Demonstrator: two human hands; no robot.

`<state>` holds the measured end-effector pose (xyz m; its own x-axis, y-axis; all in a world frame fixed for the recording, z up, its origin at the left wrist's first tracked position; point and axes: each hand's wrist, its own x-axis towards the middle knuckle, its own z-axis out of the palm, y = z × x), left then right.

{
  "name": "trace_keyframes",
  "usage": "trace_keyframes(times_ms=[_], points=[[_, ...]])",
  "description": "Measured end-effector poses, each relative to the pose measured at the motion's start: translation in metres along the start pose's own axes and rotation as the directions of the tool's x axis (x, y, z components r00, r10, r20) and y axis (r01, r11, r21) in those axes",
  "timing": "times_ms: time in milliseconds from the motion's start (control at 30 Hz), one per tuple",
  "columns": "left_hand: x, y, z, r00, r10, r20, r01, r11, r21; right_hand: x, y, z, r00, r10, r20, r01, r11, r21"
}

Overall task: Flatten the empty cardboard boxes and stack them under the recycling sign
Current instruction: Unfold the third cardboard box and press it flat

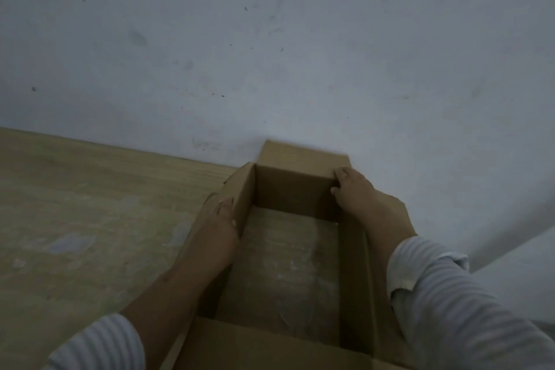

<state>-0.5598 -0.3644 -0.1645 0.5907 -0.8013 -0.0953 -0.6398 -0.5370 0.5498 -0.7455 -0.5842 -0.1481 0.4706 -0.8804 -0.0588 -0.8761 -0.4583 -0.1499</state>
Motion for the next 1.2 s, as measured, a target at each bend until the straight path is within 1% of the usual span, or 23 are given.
trace_keyframes(times_ms=[100, 167, 233, 300, 367, 433, 500, 567, 600, 633, 700, 733, 767, 833, 867, 933, 967, 1033, 1067, 1133, 1200], points=[[0.003, -0.005, 0.003, 1.0, 0.009, -0.003, -0.009, 0.999, -0.052, 0.011, -0.003, 0.001, 0.998, 0.057, 0.032, -0.054, 0.996, -0.064], [0.004, -0.006, 0.005, 1.0, 0.018, 0.008, -0.017, 0.997, -0.081, 0.015, -0.003, 0.004, 0.998, 0.05, 0.033, -0.046, 0.994, -0.097], [0.004, -0.005, 0.005, 1.0, -0.002, 0.025, 0.004, 0.996, -0.087, 0.017, -0.002, 0.004, 0.998, 0.045, 0.033, -0.042, 0.996, -0.084], [0.003, -0.001, 0.004, 0.999, -0.026, 0.037, 0.028, 0.997, -0.075, 0.015, 0.0, 0.004, 0.998, 0.059, 0.008, -0.059, 0.998, -0.01], [0.0, 0.001, -0.001, 0.998, -0.049, 0.045, 0.054, 0.993, -0.108, 0.004, 0.004, 0.005, 0.995, 0.077, -0.066, -0.066, 0.986, 0.153], [-0.001, -0.003, -0.007, 0.991, -0.108, 0.083, 0.124, 0.966, -0.228, -0.019, 0.013, 0.008, 0.983, 0.144, -0.116, -0.101, 0.943, 0.318], [-0.004, -0.015, -0.013, 0.966, -0.219, 0.137, 0.255, 0.889, -0.38, -0.049, 0.026, 0.017, 0.967, 0.221, -0.124, -0.143, 0.881, 0.452], [-0.01, -0.03, -0.015, 0.927, -0.319, 0.199, 0.375, 0.83, -0.413, -0.08, 0.038, 0.027, 0.938, 0.336, -0.086, -0.225, 0.777, 0.588], [-0.017, -0.036, -0.017, 0.902, -0.366, 0.23, 0.431, 0.8, -0.418, -0.095, 0.043, 0.032, 0.923, 0.381, -0.05, -0.271, 0.737, 0.619], [-0.023, -0.04, -0.02, 0.878, -0.405, 0.255, 0.479, 0.756, -0.446, -0.109, 0.048, 0.034, 0.909, 0.417, 0.002, -0.325, 0.705, 0.63], [-0.035, -0.051, -0.031, 0.811, -0.468, 0.351, 0.585, 0.622, -0.52, -0.134, 0.056, 0.032, 0.875, 0.464, 0.137, -0.434, 0.626, 0.649], [-0.039, -0.06, -0.038, 0.78, -0.481, 0.4, 0.624, 0.568, -0.536, -0.143, 0.06, 0.028, 0.849, 0.484, 0.212, -0.493, 0.582, 0.647], [-0.041, -0.069, -0.046, 0.768, -0.476, 0.427, 0.639, 0.538, -0.55, -0.151, 0.065, 0.022, 0.829, 0.488, 0.273, -0.536, 0.556, 0.635], [-0.043, -0.081, -0.067, 0.79, -0.429, 0.438, 0.613, 0.514, -0.6, -0.162, 0.079, 0.008, 0.814, 0.476, 0.334, -0.569, 0.534, 0.625], [-0.045, -0.084, -0.077, 0.804, -0.4, 0.44, 0.593, 0.492, -0.637, -0.166, 0.084, -0.002, 0.821, 0.468, 0.328, -0.557, 0.529, 0.64], [-0.049, -0.082, -0.097, 0.831, -0.36, 0.424, 0.552, 0.451, -0.701, -0.175, 0.092, -0.025, 0.862, 0.418, 0.286, -0.485, 0.518, 0.705], [-0.052, -0.076, -0.105, 0.846, -0.322, 0.424, 0.529, 0.417, -0.739, -0.179, 0.094, -0.039, 0.89, 0.366, 0.273, -0.432, 0.482, 0.762], [-0.063, -0.061, -0.112, 0.882, -0.216, 0.418, 0.468, 0.32, -0.823, -0.19, 0.088, -0.066, 0.943, 0.217, 0.254, -0.317, 0.342, 0.885], [-0.071, -0.053, -0.11, 0.897, -0.161, 0.412, 0.442, 0.286, -0.85, -0.196, 0.081, -0.074, 0.959, 0.138, 0.247, -0.277, 0.282, 0.919], [-0.092, -0.039, -0.099, 0.903, -0.063, 0.426, 0.429, 0.203, -0.88, -0.209, 0.065, -0.081, 0.969, 0.014, 0.246, -0.244, 0.205, 0.948], [-0.111, -0.035, -0.085, 0.877, 0.025, 0.481, 0.476, 0.108, -0.873, -0.22, 0.05, -0.074, 0.96, -0.057, 0.273, -0.264, 0.133, 0.955]])
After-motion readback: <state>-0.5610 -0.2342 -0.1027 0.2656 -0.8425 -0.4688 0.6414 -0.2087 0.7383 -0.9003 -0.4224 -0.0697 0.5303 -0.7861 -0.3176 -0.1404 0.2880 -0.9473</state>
